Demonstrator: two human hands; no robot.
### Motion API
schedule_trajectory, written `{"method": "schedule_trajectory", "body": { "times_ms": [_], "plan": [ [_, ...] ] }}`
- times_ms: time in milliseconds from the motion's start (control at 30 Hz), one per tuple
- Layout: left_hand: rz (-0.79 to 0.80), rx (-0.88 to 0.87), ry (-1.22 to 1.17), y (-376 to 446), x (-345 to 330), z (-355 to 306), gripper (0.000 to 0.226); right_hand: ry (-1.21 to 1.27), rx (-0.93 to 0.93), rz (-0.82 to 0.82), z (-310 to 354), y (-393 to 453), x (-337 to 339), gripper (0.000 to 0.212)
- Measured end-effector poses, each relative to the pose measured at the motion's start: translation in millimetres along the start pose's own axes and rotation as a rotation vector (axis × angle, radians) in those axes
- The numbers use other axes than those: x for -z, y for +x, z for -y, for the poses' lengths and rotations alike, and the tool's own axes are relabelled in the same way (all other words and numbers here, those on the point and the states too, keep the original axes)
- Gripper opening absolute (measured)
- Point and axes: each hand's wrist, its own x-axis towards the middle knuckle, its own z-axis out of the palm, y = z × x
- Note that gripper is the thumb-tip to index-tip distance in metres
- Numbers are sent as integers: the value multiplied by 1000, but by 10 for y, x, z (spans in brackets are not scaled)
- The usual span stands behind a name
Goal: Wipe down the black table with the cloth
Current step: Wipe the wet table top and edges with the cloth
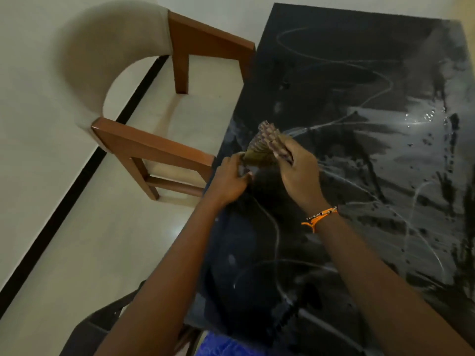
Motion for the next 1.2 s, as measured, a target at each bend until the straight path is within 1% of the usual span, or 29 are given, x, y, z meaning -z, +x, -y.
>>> {"method": "schedule_trajectory", "body": {
  "times_ms": [33,67,133,200,300,400,467,533,667,767,900,967,1067,1200],
  "plan": [
    [-4,-13,46,127,97,79,44,-109,59,37,-29,84,-104,36],
    [-13,-17,104,247,171,164,47,-205,88,116,-76,148,-212,37],
    [-26,10,255,399,262,319,55,-374,86,283,-221,204,-418,42],
    [-11,30,308,532,314,487,56,-500,43,333,-377,240,-648,48],
    [14,28,278,666,318,669,54,-691,-13,379,-555,286,-983,59],
    [-54,16,198,805,274,754,48,-763,5,333,-624,408,-1269,60],
    [-168,14,151,902,244,780,38,-760,28,316,-637,610,-1405,59],
    [-261,18,104,1040,226,818,34,-764,51,313,-694,914,-1522,57],
    [-296,-21,50,1389,202,929,38,-782,34,292,-868,1637,-1709,58],
    [-325,-42,13,1678,195,890,38,-806,18,281,-1003,2163,-1755,61],
    [-334,-51,25,1784,146,707,34,-791,13,308,-1139,2515,-1595,65],
    [-331,-38,30,1754,113,679,39,-788,-25,284,-1266,2516,-1373,65],
    [-324,-47,19,1687,69,705,46,-838,-183,169,-1561,2411,-824,64],
    [-338,-50,23,1701,8,728,46,-915,-500,-20,-1921,2179,-31,58]
  ]
}}
